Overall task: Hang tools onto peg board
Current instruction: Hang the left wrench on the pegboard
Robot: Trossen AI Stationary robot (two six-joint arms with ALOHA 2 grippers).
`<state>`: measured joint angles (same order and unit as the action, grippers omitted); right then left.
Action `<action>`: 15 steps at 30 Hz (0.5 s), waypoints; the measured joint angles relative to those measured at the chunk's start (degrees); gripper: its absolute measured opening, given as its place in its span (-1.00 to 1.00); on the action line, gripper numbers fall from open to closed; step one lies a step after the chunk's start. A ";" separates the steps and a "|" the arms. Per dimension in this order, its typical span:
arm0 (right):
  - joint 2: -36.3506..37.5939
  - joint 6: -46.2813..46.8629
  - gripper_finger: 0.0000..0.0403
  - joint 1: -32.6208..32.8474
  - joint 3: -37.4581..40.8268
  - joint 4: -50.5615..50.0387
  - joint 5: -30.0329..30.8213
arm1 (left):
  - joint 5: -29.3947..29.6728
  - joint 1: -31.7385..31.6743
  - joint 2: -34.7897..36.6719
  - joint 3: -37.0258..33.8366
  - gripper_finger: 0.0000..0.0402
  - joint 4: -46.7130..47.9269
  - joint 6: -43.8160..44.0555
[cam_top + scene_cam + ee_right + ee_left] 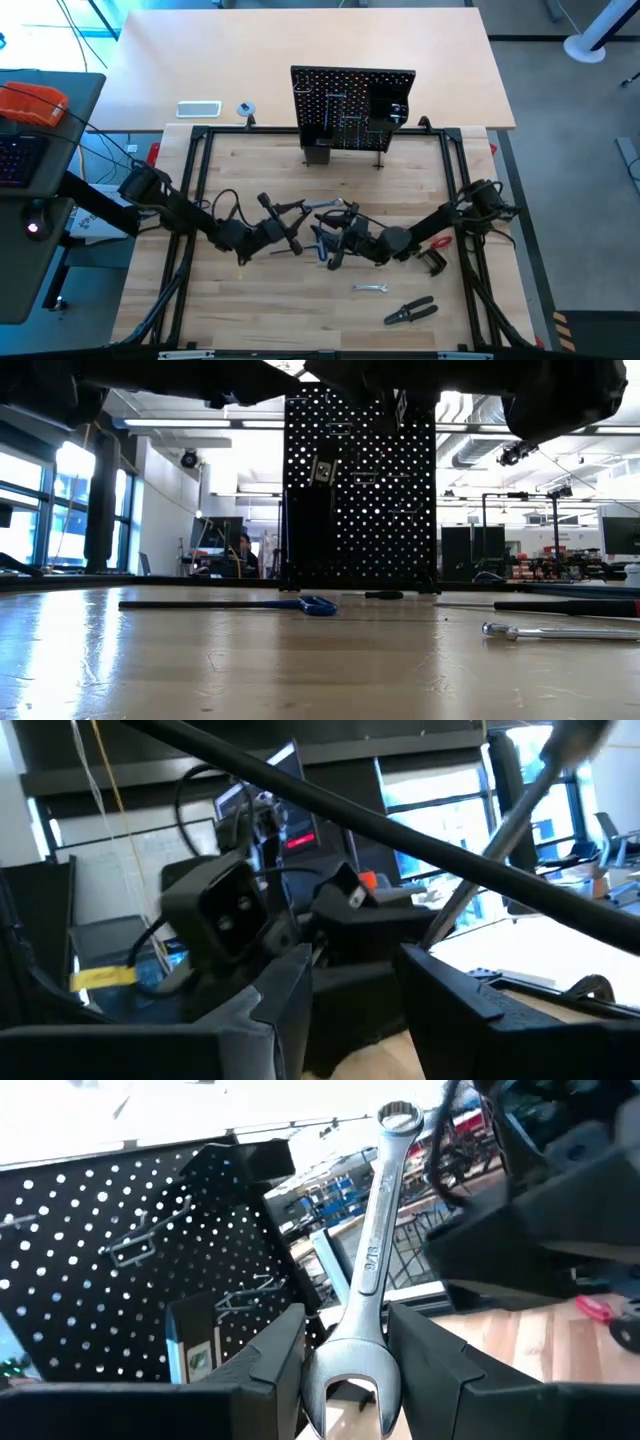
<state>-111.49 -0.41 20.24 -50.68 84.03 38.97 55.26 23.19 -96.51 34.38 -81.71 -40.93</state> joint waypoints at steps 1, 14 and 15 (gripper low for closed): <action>-0.01 -0.05 -0.29 -0.06 0.01 0.08 0.03 | 0.23 0.14 -0.62 0.57 -0.43 -0.04 -0.61; -0.01 -1.57 -0.29 -0.40 -0.04 0.69 2.86 | 1.12 1.00 -3.26 3.13 -0.43 -1.66 -3.07; -0.01 -1.57 -0.29 -0.44 -0.04 0.64 2.77 | 1.37 1.01 -3.26 3.13 -0.43 -1.87 -3.77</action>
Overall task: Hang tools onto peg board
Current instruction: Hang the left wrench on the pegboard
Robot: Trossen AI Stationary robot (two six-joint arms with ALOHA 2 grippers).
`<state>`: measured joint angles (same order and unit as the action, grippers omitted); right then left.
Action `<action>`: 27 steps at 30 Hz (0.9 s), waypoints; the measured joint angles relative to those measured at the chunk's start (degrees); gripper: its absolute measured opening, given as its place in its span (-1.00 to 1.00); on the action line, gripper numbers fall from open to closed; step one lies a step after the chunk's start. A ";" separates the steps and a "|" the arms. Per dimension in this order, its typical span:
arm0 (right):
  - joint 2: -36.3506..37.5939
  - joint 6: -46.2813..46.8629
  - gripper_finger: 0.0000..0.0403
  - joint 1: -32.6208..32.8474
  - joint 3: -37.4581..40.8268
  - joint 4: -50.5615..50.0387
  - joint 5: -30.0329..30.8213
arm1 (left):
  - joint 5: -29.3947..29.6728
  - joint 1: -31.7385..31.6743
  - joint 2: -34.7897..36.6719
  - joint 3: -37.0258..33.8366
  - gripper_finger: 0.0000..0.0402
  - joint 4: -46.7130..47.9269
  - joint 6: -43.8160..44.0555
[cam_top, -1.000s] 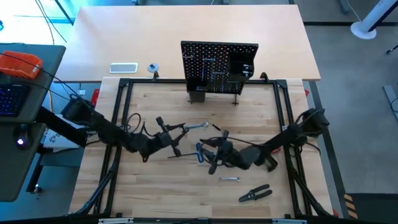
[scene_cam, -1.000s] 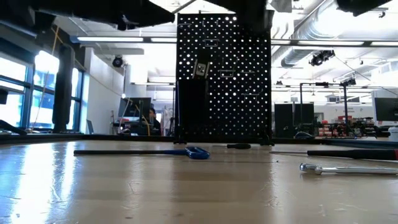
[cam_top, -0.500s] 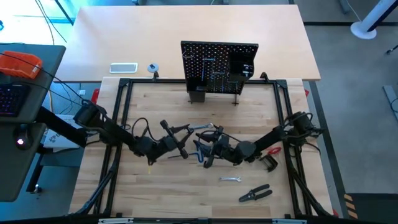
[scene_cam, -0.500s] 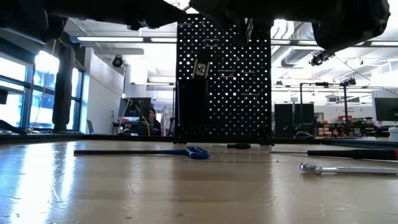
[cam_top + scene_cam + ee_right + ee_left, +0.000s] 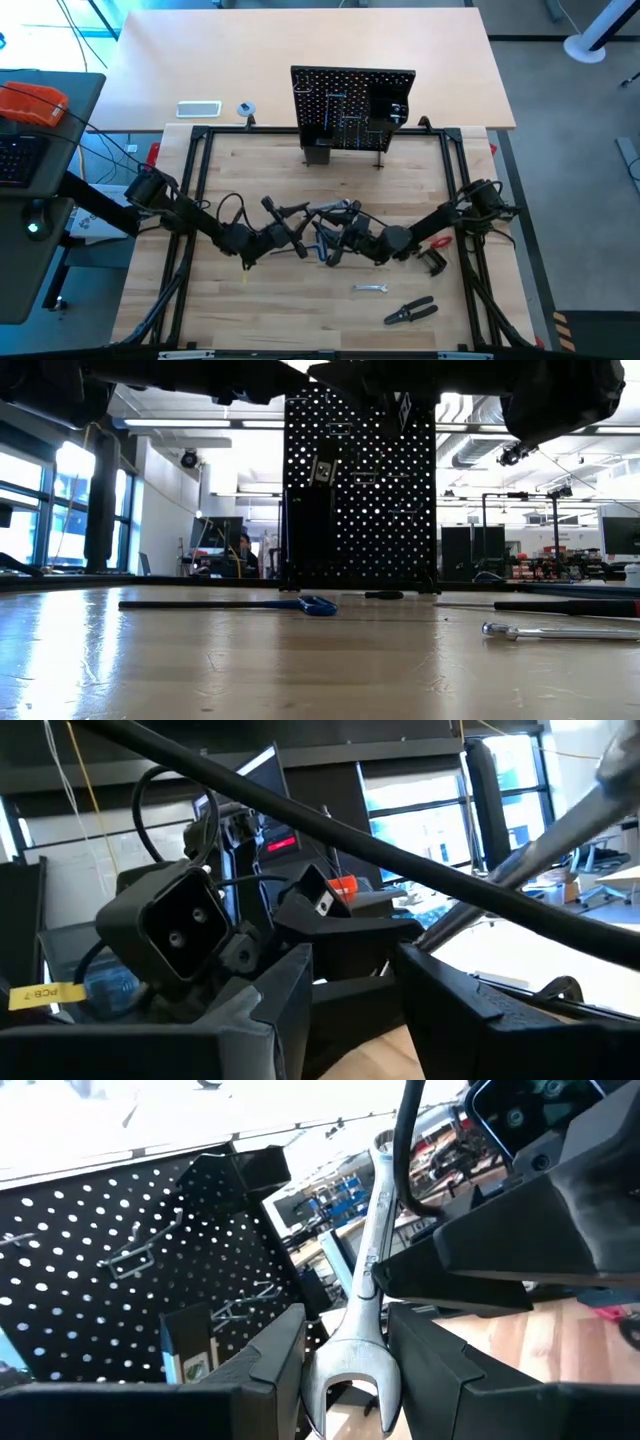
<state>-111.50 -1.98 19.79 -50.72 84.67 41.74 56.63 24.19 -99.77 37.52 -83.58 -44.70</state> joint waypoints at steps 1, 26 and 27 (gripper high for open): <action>0.00 0.00 -0.29 0.00 0.00 -0.19 0.01 | 0.39 0.06 0.00 0.00 -0.43 -0.20 -0.93; 0.00 3.03 -0.29 0.45 0.00 -2.10 2.71 | 1.06 2.32 0.02 -0.02 -0.43 -4.06 -6.46; 0.00 2.90 -0.29 0.34 0.00 -1.87 2.42 | 1.28 2.52 0.02 -0.02 -0.43 -4.06 -6.70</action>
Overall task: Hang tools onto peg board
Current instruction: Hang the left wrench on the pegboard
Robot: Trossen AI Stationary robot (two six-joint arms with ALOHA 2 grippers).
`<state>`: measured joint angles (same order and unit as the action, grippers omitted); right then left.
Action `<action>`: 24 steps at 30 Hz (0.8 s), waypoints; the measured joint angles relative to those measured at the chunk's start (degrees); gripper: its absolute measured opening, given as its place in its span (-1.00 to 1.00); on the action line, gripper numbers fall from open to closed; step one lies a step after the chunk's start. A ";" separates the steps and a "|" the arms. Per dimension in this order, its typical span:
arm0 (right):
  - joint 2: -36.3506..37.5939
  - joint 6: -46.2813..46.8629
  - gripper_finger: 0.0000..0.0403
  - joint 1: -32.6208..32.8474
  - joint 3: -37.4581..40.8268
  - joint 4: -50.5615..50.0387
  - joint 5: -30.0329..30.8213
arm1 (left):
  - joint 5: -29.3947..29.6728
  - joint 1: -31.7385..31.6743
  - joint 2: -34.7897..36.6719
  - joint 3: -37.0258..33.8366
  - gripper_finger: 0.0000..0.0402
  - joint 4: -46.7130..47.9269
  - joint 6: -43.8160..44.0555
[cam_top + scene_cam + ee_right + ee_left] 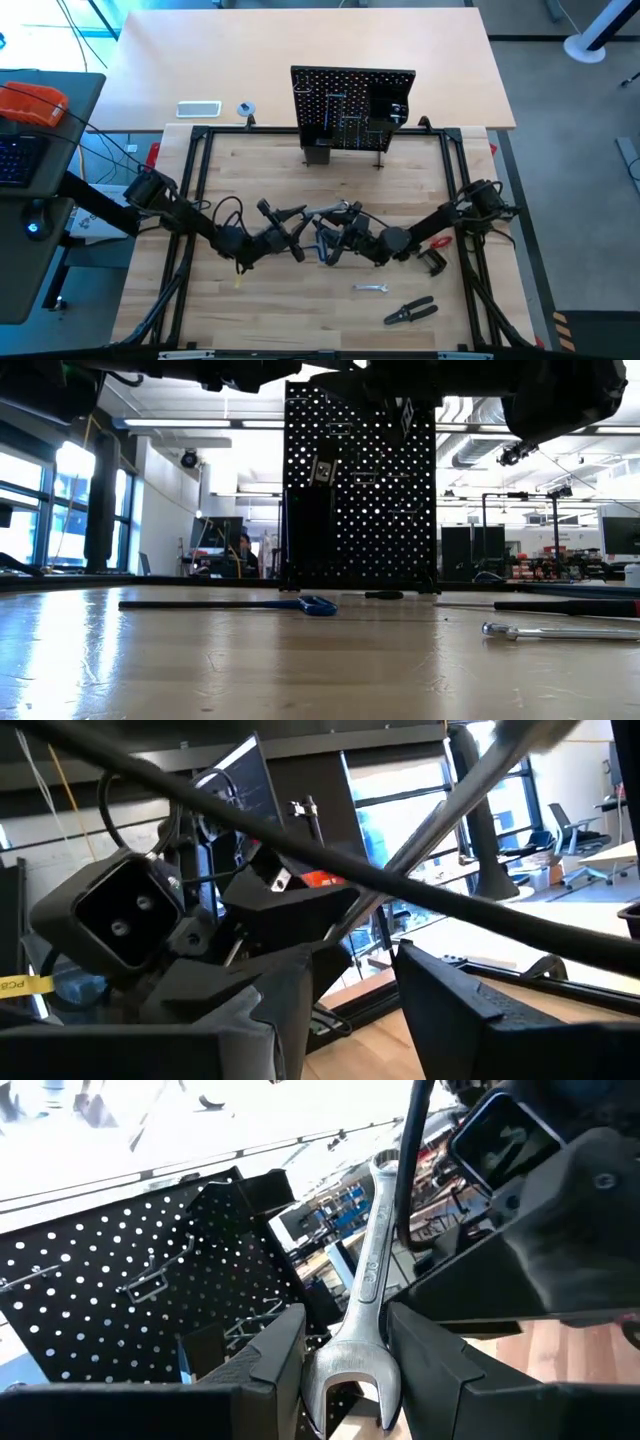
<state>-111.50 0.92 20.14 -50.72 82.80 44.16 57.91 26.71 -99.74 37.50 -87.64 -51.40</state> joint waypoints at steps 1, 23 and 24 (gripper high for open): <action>0.00 -0.87 -0.29 -0.08 0.00 0.75 -0.55 | 0.28 0.20 0.00 0.00 -0.43 0.00 -0.26; 0.00 -2.26 -0.63 -2.87 0.00 3.64 -6.17 | -1.00 0.74 0.00 0.00 -0.43 0.66 3.42; 0.00 -2.30 -0.69 -2.98 0.00 3.64 -6.39 | -1.04 0.73 0.02 0.00 -0.43 0.67 3.79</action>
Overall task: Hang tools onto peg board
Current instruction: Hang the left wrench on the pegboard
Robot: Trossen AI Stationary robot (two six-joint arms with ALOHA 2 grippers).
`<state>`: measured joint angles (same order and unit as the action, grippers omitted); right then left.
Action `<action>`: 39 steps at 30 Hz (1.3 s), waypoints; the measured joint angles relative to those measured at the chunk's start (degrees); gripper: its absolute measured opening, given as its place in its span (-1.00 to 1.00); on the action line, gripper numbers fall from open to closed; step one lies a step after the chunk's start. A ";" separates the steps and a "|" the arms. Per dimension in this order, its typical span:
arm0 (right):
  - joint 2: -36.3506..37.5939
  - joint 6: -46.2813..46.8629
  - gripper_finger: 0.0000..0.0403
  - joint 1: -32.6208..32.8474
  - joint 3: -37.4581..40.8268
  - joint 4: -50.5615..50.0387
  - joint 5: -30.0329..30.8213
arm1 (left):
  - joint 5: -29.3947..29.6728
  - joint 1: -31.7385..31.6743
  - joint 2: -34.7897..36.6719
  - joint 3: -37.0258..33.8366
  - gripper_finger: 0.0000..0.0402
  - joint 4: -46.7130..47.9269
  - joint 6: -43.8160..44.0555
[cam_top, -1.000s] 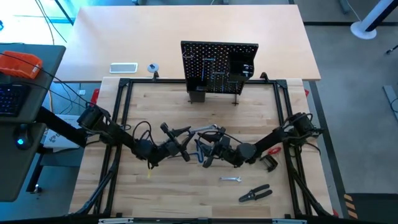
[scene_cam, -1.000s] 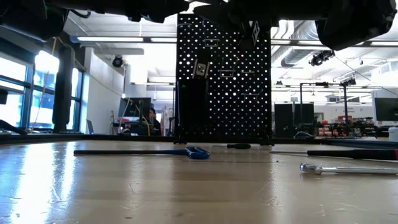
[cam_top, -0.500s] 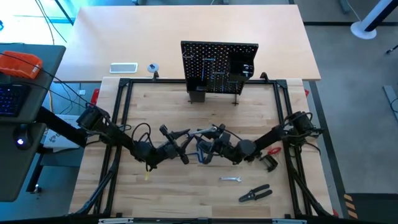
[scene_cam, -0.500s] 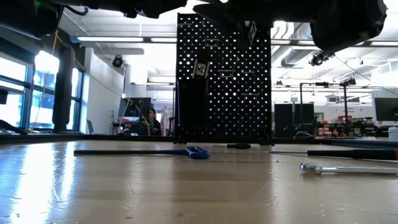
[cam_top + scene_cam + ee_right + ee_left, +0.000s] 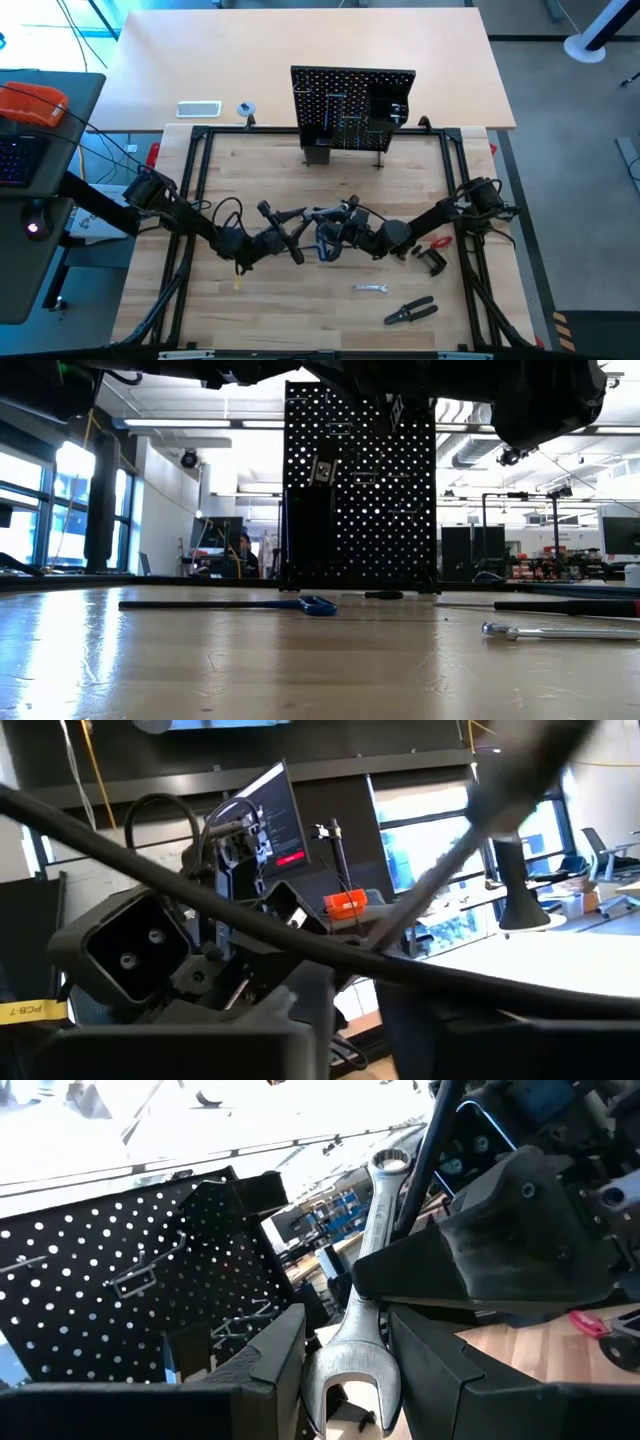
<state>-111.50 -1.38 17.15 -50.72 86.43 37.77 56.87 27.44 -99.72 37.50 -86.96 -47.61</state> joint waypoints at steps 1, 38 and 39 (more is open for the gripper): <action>0.00 -0.15 -0.76 -0.10 0.00 0.02 -0.28 | -0.04 0.00 0.00 0.00 -0.43 0.17 0.41; 0.02 -1.87 -0.87 -0.64 0.00 -0.57 0.74 | -0.82 -0.13 0.02 -0.04 -0.44 5.05 6.54; 0.02 -2.16 -0.90 -0.64 0.00 -0.57 0.73 | -0.86 -0.13 0.02 -0.03 -0.44 5.31 6.47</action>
<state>-111.48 -3.54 16.51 -50.72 85.86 38.50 56.01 27.31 -99.70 37.46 -81.66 -41.14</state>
